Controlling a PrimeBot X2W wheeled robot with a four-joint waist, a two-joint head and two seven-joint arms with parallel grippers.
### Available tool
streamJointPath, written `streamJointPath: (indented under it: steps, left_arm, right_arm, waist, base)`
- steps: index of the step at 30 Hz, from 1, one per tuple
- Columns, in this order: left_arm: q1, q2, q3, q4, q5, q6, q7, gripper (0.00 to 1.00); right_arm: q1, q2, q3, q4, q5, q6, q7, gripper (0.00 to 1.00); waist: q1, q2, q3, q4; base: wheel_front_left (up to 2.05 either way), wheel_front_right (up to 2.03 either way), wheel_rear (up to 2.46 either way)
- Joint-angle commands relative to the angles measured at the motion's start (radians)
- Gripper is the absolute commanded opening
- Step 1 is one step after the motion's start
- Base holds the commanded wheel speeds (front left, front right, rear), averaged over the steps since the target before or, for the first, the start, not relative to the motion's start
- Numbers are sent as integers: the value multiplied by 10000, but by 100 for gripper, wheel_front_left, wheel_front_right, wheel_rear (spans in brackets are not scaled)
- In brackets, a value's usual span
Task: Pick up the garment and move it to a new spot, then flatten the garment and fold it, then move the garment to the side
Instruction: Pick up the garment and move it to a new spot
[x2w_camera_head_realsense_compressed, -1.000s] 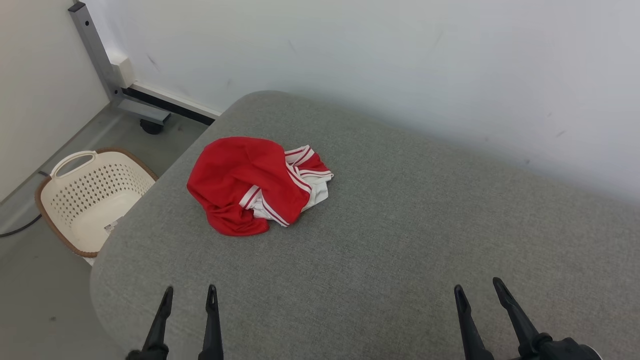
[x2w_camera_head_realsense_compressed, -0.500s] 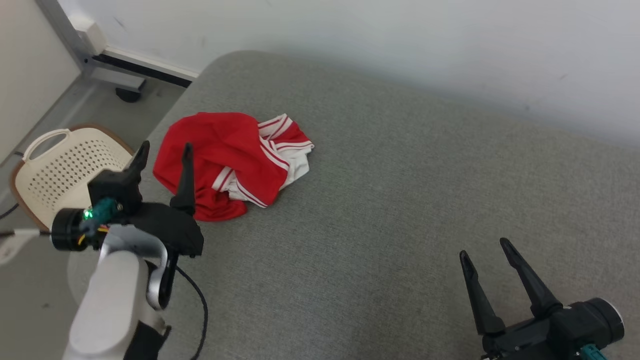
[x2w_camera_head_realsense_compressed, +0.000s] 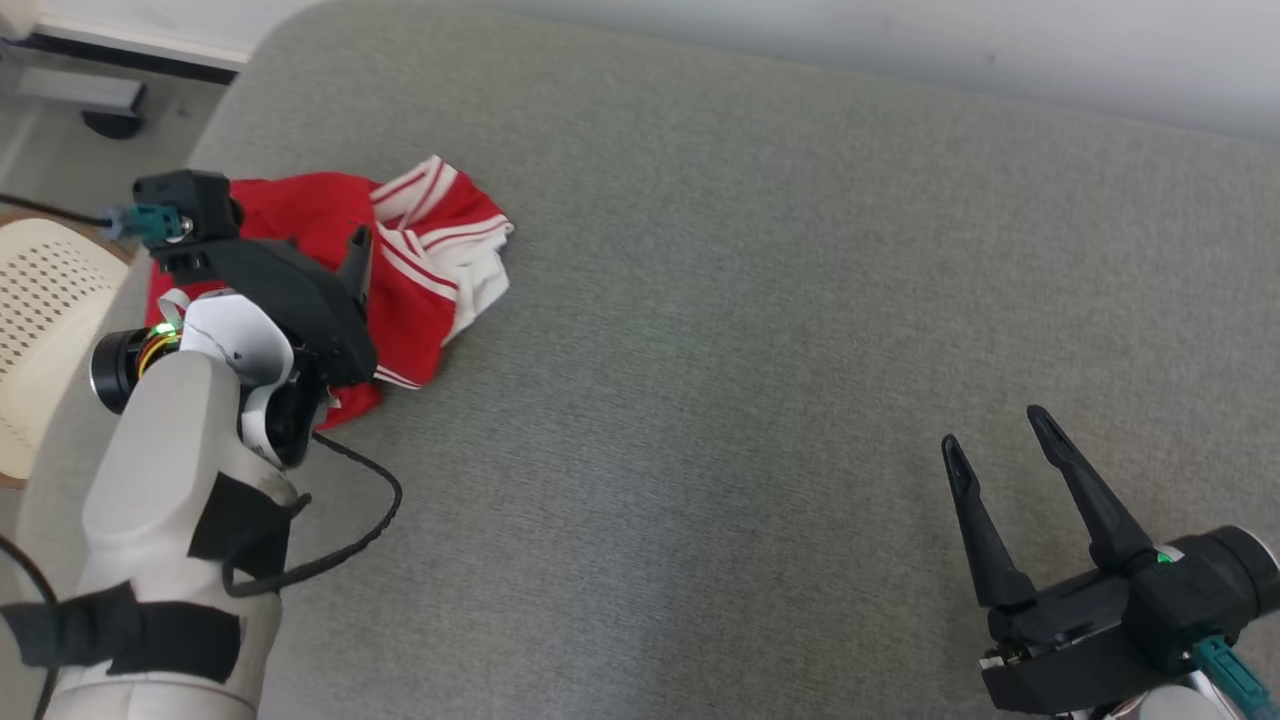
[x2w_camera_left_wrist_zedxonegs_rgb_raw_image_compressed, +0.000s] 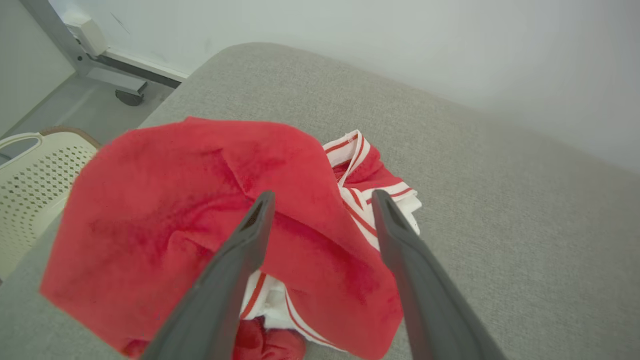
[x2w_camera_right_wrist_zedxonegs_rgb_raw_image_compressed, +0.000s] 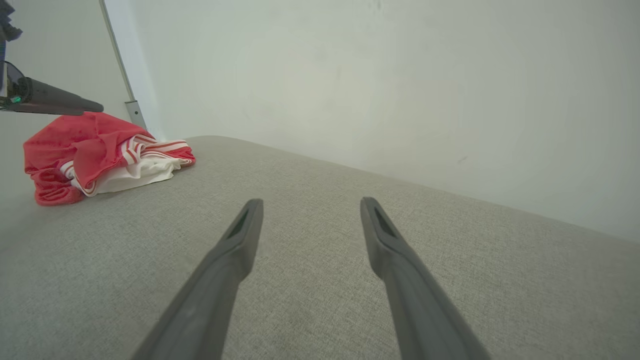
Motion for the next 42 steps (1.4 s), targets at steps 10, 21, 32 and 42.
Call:
streamJointPath:
  steps: [10, 21, 32, 42]
  left_arm:
    - [-1077, 239, -219, 1495, -558, -67, 871, 100]
    - [-1149, 268, -521, 2433, -971, -74, 468, 100]
    - [-975, 332, -1148, 2395, -1190, -79, -530, 0]
    - [-480, 1015, -1426, 1498, -1586, -73, -3529, 0]
  right_arm:
    - [-832, -90, 256, -1, 34, 6, -16, 100]
    - [-912, -95, 79, 30, 77, 6, -16, 100]
    - [-1068, -107, 72, 81, 66, 6, -16, 100]
    - [-736, 436, 124, 281, 217, 6, -16, 100]
  waist:
    - [-3, -2, 1193, -886]
    - [-3, -2, 1677, -1094]
    - [-3, -2, 1574, -1048]
    - [-3, -2, 378, -1337]
  base:
    - [0, 0, 0]
    - [0, 0, 0]
    - [0, 0, 0]
    - [0, 0, 0]
